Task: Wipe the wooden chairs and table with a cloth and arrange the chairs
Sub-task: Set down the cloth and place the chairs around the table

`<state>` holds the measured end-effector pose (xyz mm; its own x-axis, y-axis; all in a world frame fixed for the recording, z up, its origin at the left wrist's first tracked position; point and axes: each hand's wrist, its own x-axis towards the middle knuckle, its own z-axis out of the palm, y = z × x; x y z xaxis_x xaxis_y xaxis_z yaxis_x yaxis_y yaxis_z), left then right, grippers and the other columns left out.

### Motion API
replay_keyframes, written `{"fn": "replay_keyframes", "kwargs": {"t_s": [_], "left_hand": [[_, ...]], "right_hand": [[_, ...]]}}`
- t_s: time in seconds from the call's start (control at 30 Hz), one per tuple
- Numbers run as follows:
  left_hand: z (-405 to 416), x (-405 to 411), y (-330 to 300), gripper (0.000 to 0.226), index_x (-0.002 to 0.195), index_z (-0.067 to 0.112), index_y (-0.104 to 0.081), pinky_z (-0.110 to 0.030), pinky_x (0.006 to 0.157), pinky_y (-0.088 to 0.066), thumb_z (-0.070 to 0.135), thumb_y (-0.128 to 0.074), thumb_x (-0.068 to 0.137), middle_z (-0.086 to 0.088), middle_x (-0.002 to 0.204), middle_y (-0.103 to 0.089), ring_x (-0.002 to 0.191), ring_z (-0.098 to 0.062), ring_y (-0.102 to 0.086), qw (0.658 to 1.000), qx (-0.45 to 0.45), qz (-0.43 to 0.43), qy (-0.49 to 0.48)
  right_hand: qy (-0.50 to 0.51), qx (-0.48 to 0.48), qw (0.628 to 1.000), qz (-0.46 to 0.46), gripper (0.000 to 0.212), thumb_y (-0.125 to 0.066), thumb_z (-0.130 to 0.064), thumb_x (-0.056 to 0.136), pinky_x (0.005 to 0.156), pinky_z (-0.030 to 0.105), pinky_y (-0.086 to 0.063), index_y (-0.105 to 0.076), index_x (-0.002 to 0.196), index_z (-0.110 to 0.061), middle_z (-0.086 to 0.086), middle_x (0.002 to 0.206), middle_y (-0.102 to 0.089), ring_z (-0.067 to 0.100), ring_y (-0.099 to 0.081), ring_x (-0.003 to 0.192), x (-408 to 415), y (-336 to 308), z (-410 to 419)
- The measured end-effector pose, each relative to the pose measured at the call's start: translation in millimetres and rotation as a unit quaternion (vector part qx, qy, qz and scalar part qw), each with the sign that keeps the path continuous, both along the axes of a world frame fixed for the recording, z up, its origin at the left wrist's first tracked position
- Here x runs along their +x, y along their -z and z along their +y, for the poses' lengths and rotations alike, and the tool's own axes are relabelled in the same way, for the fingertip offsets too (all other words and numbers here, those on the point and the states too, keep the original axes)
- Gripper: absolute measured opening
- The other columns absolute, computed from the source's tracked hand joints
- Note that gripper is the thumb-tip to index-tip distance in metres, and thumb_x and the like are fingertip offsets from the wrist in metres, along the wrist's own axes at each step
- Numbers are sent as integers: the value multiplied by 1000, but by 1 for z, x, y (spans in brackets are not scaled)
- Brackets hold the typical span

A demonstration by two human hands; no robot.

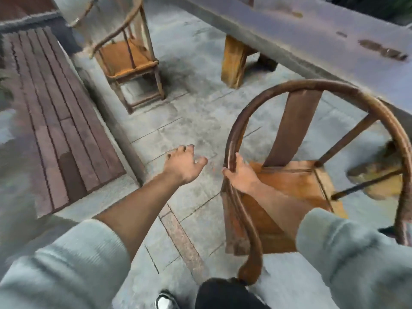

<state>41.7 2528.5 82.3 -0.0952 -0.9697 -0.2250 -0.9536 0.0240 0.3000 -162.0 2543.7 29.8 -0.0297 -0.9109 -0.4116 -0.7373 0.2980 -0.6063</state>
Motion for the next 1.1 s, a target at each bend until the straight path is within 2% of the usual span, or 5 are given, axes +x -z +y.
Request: {"fn": "replay_keyframes", "kwargs": {"t_s": [0.27, 0.4, 0.8, 0.97, 1.1], "left_hand": [[-113, 19, -30, 72, 151, 18, -33, -49, 110, -36, 64, -37, 95, -10, 153, -40, 137, -33, -40, 987, 15, 67, 146], [-176, -23, -30, 68, 151, 18, -34, -49, 112, -34, 61, -34, 98, -11, 154, -39, 139, -32, -39, 966, 21, 78, 247], [-355, -166, -57, 62, 148, 18, -39, -47, 109, -33, 56, -30, 100, -12, 151, -42, 139, -33, -38, 913, 12, 79, 399], [-415, -275, -52, 60, 147, 11, -39, -48, 114, -30, 50, -34, 102, -20, 149, -40, 139, -37, -36, 852, 36, 118, 509], [-444, -349, -50, 58, 146, 11, -40, -49, 113, -32, 49, -36, 102, -20, 148, -41, 138, -38, -36, 775, 32, 116, 620]], "right_hand": [[174, -59, 982, -37, 83, -53, -48, 104, 125, 41, -21, -9, 164, -14, 12, 169, -17, 30, -20, 156, 43, -41, -51], [295, -118, 947, -41, 80, -55, -44, 103, 121, 35, -22, -13, 163, -10, 14, 167, -21, 29, -25, 153, 26, -43, -96], [440, -154, 883, -49, 80, -58, -50, 99, 123, 34, -21, -25, 161, -11, 11, 166, -28, 25, -27, 153, -43, -69, -218], [518, -184, 835, -20, 71, -60, -56, 86, 107, 8, -24, -52, 143, -16, -6, 134, -59, 4, -44, 130, -93, -76, -260], [582, -134, 800, -48, 85, -66, -56, 78, 102, 28, -40, -39, 150, -21, -1, 129, -57, 23, -53, 133, -106, -76, -297]]}}
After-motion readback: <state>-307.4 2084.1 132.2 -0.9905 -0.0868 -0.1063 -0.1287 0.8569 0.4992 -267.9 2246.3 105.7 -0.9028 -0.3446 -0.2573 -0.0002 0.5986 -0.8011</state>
